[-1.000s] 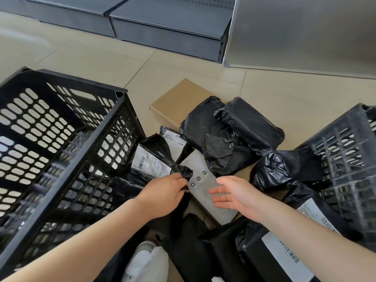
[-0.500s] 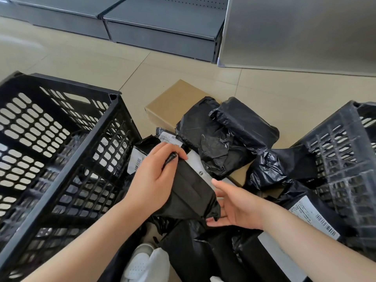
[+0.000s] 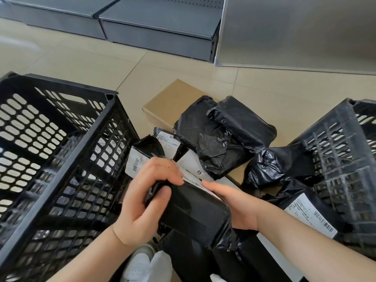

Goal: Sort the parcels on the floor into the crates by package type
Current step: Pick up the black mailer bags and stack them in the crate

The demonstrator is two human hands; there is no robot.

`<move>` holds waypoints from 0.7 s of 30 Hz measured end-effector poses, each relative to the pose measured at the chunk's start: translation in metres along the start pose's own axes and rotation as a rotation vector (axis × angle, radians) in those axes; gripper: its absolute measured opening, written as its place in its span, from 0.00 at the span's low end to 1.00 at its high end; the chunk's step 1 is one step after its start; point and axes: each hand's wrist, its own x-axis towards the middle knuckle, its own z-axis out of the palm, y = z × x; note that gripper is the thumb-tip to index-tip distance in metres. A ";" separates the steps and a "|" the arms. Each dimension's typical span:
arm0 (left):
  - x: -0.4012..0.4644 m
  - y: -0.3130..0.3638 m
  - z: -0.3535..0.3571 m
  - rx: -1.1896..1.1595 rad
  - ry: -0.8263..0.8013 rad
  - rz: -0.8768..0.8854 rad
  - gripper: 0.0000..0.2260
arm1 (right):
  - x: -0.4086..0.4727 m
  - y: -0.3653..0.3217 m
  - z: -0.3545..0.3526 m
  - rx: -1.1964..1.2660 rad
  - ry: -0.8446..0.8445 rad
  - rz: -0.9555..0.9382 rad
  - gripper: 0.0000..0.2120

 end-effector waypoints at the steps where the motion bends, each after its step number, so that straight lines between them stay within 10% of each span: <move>1: 0.001 0.002 0.007 -0.062 -0.009 -0.017 0.08 | -0.001 0.001 0.000 0.004 -0.001 -0.004 0.21; 16: -0.014 -0.041 0.013 -0.502 0.090 -0.834 0.25 | 0.028 0.003 -0.023 0.065 0.397 -0.541 0.22; 21: -0.023 -0.053 0.013 -0.530 0.078 -1.120 0.15 | 0.025 0.000 -0.021 -0.053 0.460 -0.659 0.29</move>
